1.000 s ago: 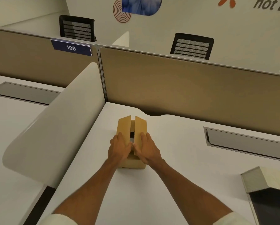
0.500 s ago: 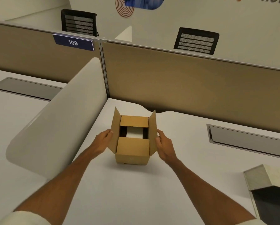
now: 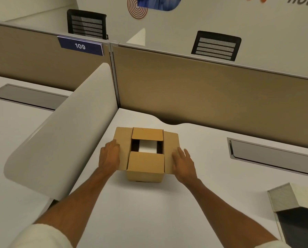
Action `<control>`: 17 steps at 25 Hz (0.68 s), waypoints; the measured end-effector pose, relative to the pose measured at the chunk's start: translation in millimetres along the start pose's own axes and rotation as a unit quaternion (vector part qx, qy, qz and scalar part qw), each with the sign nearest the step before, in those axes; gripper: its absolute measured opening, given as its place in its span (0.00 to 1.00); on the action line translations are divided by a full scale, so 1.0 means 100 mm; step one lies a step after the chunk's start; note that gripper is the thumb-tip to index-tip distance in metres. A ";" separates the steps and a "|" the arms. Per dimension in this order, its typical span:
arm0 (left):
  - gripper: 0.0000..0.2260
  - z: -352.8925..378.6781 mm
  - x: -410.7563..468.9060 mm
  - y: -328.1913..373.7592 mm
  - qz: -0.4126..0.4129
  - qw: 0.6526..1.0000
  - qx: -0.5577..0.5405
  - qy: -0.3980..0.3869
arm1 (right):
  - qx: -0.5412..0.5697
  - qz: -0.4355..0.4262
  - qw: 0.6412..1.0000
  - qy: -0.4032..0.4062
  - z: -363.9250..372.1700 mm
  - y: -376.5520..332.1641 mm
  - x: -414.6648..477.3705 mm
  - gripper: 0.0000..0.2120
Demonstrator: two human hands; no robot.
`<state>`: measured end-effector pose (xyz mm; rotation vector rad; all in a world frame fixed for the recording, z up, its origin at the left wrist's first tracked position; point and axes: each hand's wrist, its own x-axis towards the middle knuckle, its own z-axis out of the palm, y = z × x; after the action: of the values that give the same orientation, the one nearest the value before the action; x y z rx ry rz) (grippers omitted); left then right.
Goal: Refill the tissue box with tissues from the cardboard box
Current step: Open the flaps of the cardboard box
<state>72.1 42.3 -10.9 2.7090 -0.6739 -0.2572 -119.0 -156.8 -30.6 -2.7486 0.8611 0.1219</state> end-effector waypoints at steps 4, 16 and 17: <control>0.13 0.01 0.10 0.17 -0.031 0.998 -0.030 -0.047 | 0.038 0.009 0.998 0.044 -0.07 -0.09 0.14 0.12; 0.24 0.26 0.23 0.53 -0.147 0.982 -0.101 -0.056 | 0.129 -0.088 0.988 0.018 -0.02 -0.27 0.51 0.15; 0.24 0.25 0.24 0.55 -0.156 0.979 -0.117 -0.060 | 0.141 -0.076 0.987 0.027 0.00 -0.26 0.51 0.15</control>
<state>63.7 -21.7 -16.4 2.5740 -0.2262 -0.5456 -62.6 -164.1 -32.7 -2.5478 0.6241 -0.0957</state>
